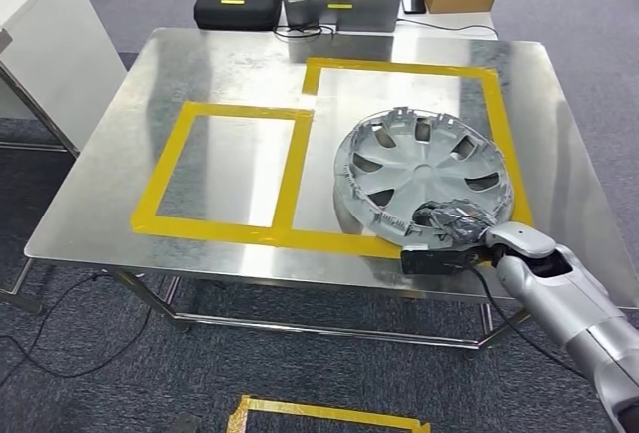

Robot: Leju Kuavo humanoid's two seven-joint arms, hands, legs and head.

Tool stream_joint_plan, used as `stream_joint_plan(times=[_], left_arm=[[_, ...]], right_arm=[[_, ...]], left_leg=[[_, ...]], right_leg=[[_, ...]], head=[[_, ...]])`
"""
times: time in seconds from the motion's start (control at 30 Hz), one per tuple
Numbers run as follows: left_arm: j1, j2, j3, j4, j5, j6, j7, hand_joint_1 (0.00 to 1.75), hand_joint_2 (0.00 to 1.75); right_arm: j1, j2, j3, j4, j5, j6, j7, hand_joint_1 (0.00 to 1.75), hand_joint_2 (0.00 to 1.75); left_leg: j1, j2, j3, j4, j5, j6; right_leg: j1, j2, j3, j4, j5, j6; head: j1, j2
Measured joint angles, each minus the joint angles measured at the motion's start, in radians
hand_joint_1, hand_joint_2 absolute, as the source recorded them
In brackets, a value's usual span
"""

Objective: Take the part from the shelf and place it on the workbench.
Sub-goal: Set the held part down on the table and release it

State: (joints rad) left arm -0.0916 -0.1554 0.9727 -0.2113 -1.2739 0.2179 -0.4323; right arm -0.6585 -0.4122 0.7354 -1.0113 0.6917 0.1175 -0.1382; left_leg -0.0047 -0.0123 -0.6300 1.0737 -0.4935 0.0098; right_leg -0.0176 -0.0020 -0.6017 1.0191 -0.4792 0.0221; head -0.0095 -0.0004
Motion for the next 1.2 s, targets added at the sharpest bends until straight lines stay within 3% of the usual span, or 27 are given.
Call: stream_joint_plan(times=[0.1,0.13,0.17,0.2,0.3,0.37,0.43,0.5,0.53,0.63,0.7,0.73,0.8,0.87,0.9,1.0,1.07,1.17,1.2], left_arm=[[0.003,0.0,0.002,0.0,0.002,0.01,0.008,0.0,0.0],[0.005,0.0,0.002,0.0,0.004,0.013,0.013,0.0,0.0],[0.008,0.0,0.003,0.0,0.006,0.017,0.016,0.0,0.0],[0.01,0.0,0.003,0.0,0.008,0.02,0.017,0.0,0.0],[0.011,0.0,0.004,0.0,0.011,0.024,0.016,0.0,0.0],[0.01,0.0,0.005,0.0,0.013,0.031,0.015,0.0,0.0],[0.012,-0.001,0.007,0.0,0.017,0.041,0.015,0.0,0.0],[0.014,-0.002,0.009,0.0,0.02,0.05,0.014,0.0,0.0],[0.014,-0.002,0.01,0.0,0.02,0.053,0.014,0.0,0.0],[0.015,-0.006,0.011,0.0,0.02,0.058,0.013,0.0,0.0],[0.017,-0.006,0.012,0.0,0.019,0.058,0.014,0.0,0.0],[0.017,-0.007,0.012,0.0,0.019,0.058,0.014,0.0,0.0],[0.016,-0.008,0.012,0.0,0.018,0.058,0.014,0.0,0.0],[0.016,-0.009,0.013,0.0,0.019,0.058,0.014,0.0,0.0],[0.017,-0.009,0.013,0.0,0.019,0.059,0.014,0.0,0.0],[0.018,-0.009,0.015,0.0,0.026,0.064,0.014,0.0,0.0],[0.019,-0.009,0.018,0.0,0.03,0.07,0.014,0.0,0.0],[0.021,-0.009,0.02,0.0,0.032,0.074,0.014,0.0,0.0],[0.022,-0.009,0.021,0.0,0.033,0.075,0.014,0.0,0.0]], right_arm=[[0.048,-0.006,-0.026,-0.058,-0.049,-0.055,-0.008,0.0,0.0],[0.07,-0.005,-0.037,-0.078,-0.06,-0.077,-0.009,0.0,0.0],[0.093,-0.002,-0.048,-0.098,-0.069,-0.098,-0.01,0.0,0.0],[0.116,0.001,-0.062,-0.12,-0.079,-0.114,-0.011,0.0,0.0],[0.173,0.016,-0.103,-0.178,-0.113,-0.136,-0.015,0.0,0.0],[0.203,0.03,-0.13,-0.212,-0.133,-0.149,-0.017,0.0,0.0],[0.24,0.051,-0.161,-0.251,-0.146,-0.183,-0.024,0.0,0.0],[0.278,0.077,-0.196,-0.296,-0.154,-0.221,-0.033,0.0,0.0],[0.293,0.087,-0.21,-0.318,-0.157,-0.232,-0.035,0.0,0.0],[0.332,0.101,-0.231,-0.377,-0.158,-0.235,-0.037,0.0,0.0],[0.353,0.104,-0.234,-0.406,-0.153,-0.229,-0.037,0.0,0.0],[0.358,0.104,-0.235,-0.417,-0.149,-0.227,-0.037,0.0,0.0],[0.362,0.104,-0.237,-0.435,-0.143,-0.225,-0.036,0.0,0.0],[0.363,0.106,-0.241,-0.453,-0.15,-0.224,-0.036,0.0,0.0],[0.367,0.107,-0.244,-0.462,-0.164,-0.223,-0.039,0.0,0.0],[0.391,0.121,-0.269,-0.498,-0.274,-0.224,-0.066,0.0,0.0],[0.411,0.136,-0.297,-0.533,-0.365,-0.228,-0.092,0.0,0.0],[0.437,0.155,-0.328,-0.574,-0.425,-0.233,-0.111,0.0,0.0],[0.447,0.16,-0.334,-0.582,-0.444,-0.233,-0.116,0.0,0.0]], left_leg=[[0.006,0.002,-0.077,0.182,-0.087,-0.013],[0.008,0.002,-0.099,0.229,-0.101,-0.015],[0.009,0.003,-0.105,0.244,-0.096,-0.016],[0.01,0.003,-0.093,0.218,-0.073,-0.015],[0.008,0.002,-0.004,0.028,0.016,-0.005],[0.005,0.001,0.024,-0.034,0.024,0.001],[0.005,0.0,0.026,-0.042,0.023,0.008],[0.009,-0.001,0.032,-0.052,0.028,0.019],[0.011,-0.001,0.035,-0.056,0.031,0.024],[0.01,0.0,0.035,-0.056,0.032,0.028],[0.01,0.0,0.036,-0.056,0.031,0.028],[0.011,0.0,0.036,-0.056,0.031,0.028],[0.011,0.0,0.038,-0.055,0.029,0.025],[0.006,-0.001,0.037,-0.05,0.025,0.017],[0.004,-0.001,0.036,-0.048,0.024,0.012],[0.005,-0.001,0.035,-0.047,0.024,-0.002],[0.007,0.001,0.02,-0.006,-0.008,-0.013],[0.011,0.003,-0.055,0.175,-0.101,-0.025],[0.011,0.003,-0.073,0.22,-0.115,-0.026]], right_leg=[[-0.002,-0.003,0.007,-0.001,-0.004,-0.011],[-0.001,-0.004,0.009,-0.001,-0.005,-0.013],[-0.001,-0.003,0.01,-0.001,-0.006,-0.013],[-0.001,-0.002,0.013,-0.001,-0.007,-0.013],[0.0,0.003,0.018,0.0,-0.012,-0.006],[0.002,0.005,0.016,0.0,-0.012,0.004],[0.001,0.004,0.015,-0.002,-0.013,0.016],[0.0,0.002,0.003,0.021,-0.034,0.024],[0.0,0.002,-0.015,0.059,-0.057,0.027],[-0.001,0.003,-0.104,0.245,-0.136,0.032],[-0.001,0.002,-0.128,0.28,-0.127,0.034],[-0.001,0.002,-0.118,0.254,-0.104,0.035],[-0.002,0.001,-0.063,0.14,-0.045,0.033],[-0.001,-0.001,-0.006,0.033,-0.015,0.027],[0.0,-0.001,0.009,0.005,-0.01,0.023],[0.002,0.001,0.015,-0.002,-0.008,0.007],[-0.001,-0.001,0.016,-0.004,-0.006,-0.005],[-0.002,-0.003,0.016,-0.005,-0.006,-0.014],[-0.001,-0.002,0.016,-0.005,-0.006,-0.014]], head=[[-0.001,0.0],[-0.001,0.0],[-0.001,0.0],[-0.001,0.0],[-0.001,0.0],[-0.001,0.0],[0.0,0.0],[0.001,0.0],[0.002,0.0],[0.003,0.0],[0.003,0.0],[0.003,0.0],[0.003,0.0],[0.002,0.0],[0.001,0.0],[0.001,0.0],[-0.001,0.0],[-0.003,0.0],[-0.003,0.0]])
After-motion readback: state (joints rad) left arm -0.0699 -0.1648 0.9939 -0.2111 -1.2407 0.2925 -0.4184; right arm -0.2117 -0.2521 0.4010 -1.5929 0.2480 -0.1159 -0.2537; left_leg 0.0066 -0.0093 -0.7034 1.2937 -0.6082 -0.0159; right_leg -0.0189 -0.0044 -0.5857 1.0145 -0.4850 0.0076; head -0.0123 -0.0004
